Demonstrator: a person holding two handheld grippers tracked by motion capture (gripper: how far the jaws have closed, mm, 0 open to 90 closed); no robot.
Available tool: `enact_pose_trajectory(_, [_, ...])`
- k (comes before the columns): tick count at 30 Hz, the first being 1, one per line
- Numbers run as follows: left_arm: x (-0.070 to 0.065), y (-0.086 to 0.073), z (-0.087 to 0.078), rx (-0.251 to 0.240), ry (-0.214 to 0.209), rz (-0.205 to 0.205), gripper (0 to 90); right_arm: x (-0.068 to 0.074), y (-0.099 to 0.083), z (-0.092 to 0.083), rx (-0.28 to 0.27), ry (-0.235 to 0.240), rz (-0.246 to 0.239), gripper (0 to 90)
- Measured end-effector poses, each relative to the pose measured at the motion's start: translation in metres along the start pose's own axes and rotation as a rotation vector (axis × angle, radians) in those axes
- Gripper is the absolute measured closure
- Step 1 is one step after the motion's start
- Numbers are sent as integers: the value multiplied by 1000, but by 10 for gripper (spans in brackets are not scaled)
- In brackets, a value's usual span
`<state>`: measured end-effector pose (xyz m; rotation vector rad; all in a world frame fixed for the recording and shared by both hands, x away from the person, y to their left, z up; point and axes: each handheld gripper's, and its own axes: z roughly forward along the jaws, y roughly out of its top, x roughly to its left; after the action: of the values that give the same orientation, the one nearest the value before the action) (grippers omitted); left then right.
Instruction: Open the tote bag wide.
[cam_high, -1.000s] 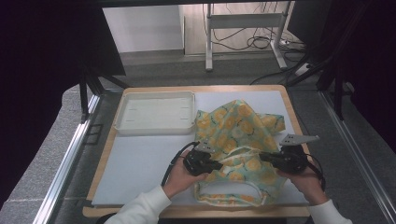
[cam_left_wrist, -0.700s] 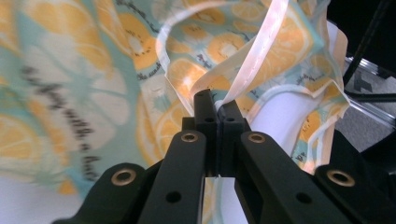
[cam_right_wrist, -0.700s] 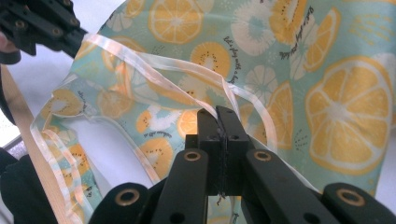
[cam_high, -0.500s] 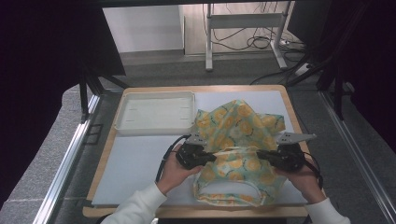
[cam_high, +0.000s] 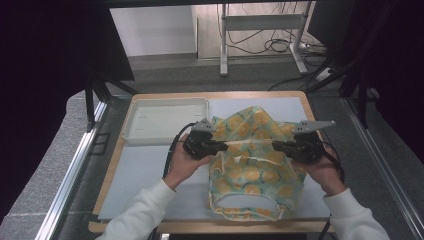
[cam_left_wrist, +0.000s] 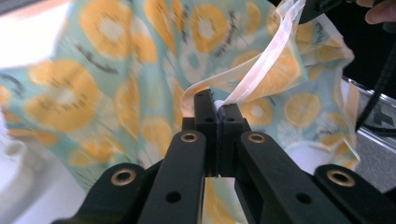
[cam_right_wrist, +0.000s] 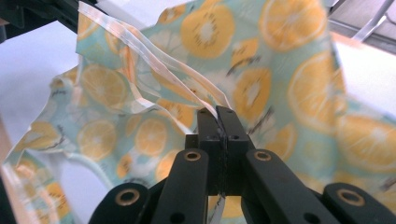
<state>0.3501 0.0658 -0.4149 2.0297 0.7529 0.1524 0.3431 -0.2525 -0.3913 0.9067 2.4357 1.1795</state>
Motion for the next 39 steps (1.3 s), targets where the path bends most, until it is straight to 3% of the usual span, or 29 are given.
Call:
enact_pose_trajectory(11, [20, 38, -4, -33, 60, 8, 898, -28, 42, 3, 1, -28, 3, 891])
enact_pose_trajectory(19, [31, 59, -6, -47, 104, 4, 898, -40, 65, 6, -8, -55, -9, 891])
enact_pose_trajectory(30, [41, 73, -5, -41, 123, -2, 898, -55, 84, 9, -31, -70, -4, 892])
enact_pose_trajectory(39, [52, 79, 0, -18, 119, -26, 899, -65, 91, 17, -12, -71, 7, 891])
